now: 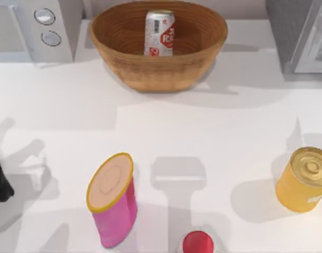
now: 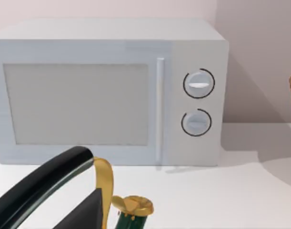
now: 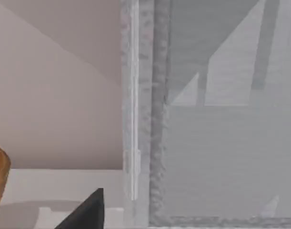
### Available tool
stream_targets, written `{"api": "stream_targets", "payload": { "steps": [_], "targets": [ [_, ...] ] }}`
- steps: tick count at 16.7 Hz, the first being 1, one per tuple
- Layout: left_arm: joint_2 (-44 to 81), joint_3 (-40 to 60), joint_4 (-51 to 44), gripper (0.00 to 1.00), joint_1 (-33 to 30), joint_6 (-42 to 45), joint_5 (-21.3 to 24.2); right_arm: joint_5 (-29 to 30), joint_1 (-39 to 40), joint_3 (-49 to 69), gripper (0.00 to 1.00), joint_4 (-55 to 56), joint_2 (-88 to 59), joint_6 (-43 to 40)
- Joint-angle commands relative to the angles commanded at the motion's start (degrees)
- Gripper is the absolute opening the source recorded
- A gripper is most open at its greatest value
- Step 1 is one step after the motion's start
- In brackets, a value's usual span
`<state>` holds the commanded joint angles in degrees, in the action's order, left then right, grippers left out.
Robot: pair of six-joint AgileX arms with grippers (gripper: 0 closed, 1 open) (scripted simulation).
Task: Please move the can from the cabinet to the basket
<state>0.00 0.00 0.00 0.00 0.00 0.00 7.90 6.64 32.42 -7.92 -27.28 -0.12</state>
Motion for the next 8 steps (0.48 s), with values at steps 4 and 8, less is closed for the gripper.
{"api": "stream_targets", "payload": {
  "steps": [4, 8],
  "targets": [
    [0.0, 0.0, 0.0, 1.0, 0.0, 0.0, 0.0, -4.39, -3.73, -19.58, 1.0, 4.37, 15.75, 0.02],
    [0.0, 0.0, 0.0, 1.0, 0.0, 0.0, 0.0, -7.33, -6.17, -30.55, 1.0, 7.34, 25.51, 0.1]
  ]
}}
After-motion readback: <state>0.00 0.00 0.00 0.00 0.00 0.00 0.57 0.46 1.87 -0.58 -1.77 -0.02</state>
